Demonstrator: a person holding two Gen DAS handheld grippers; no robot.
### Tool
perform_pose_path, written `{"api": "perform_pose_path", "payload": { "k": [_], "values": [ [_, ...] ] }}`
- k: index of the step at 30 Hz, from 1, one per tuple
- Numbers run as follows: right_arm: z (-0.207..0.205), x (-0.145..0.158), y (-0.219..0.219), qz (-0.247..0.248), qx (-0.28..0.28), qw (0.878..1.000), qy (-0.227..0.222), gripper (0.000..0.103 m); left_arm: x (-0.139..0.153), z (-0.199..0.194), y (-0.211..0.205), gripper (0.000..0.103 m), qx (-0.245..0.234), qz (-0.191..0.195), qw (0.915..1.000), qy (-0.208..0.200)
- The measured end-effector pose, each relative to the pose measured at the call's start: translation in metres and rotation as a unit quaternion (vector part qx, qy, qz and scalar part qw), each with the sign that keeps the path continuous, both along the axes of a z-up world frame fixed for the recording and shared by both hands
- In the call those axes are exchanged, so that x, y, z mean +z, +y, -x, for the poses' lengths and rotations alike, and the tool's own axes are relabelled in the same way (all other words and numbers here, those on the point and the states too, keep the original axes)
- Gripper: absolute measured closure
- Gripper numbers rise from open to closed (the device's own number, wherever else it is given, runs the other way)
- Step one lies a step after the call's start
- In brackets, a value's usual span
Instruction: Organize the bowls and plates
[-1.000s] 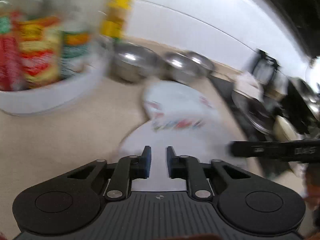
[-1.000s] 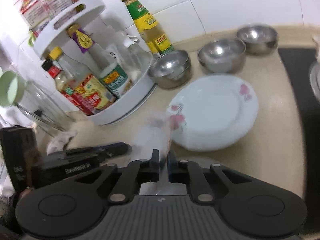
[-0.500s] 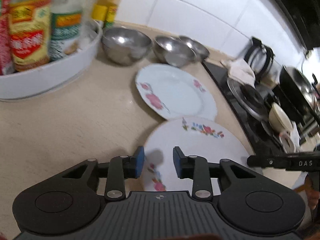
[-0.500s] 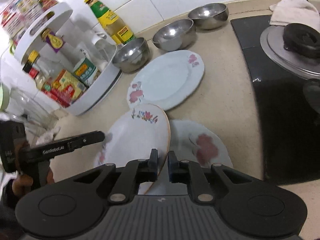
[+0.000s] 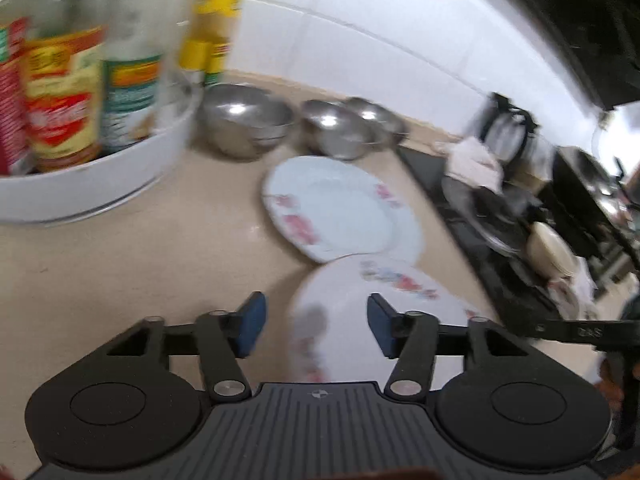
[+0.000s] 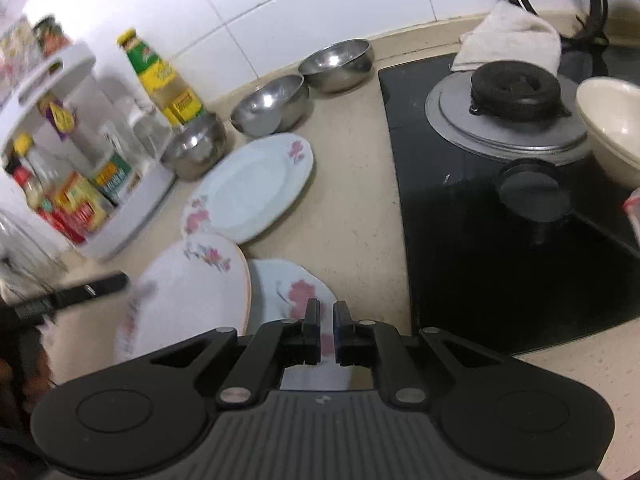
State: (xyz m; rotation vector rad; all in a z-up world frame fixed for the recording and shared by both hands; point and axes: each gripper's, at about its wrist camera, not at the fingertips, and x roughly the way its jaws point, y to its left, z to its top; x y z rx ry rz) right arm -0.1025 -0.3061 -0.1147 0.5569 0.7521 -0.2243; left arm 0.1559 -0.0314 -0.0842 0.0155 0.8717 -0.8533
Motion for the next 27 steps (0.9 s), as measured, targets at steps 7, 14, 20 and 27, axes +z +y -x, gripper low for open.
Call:
{"api": "perform_pose_path", "payload": {
  "k": [7, 14, 20, 27],
  "values": [
    [0.0, -0.017, -0.006, -0.029, -0.002, 1.0, 0.01, 0.086, -0.025, 0.009, -0.009, 0.042, -0.011, -0.008, 0.9978, 0.065],
    [-0.003, -0.021, 0.005, -0.031, 0.01, 0.999, 0.005, 0.085, -0.018, 0.037, -0.052, 0.031, -0.085, -0.046, 0.9952, 0.013],
    [-0.011, -0.018, 0.01, -0.023, 0.033, 0.999, 0.001, 0.085, -0.023, 0.045, -0.054, 0.019, -0.106, -0.091, 0.9902, 0.01],
    [-0.036, -0.021, 0.005, -0.063, 0.096, 0.993, 0.014, 0.084, -0.009, 0.028, -0.02, 0.019, -0.08, -0.081, 0.9931, 0.029]
  ]
}}
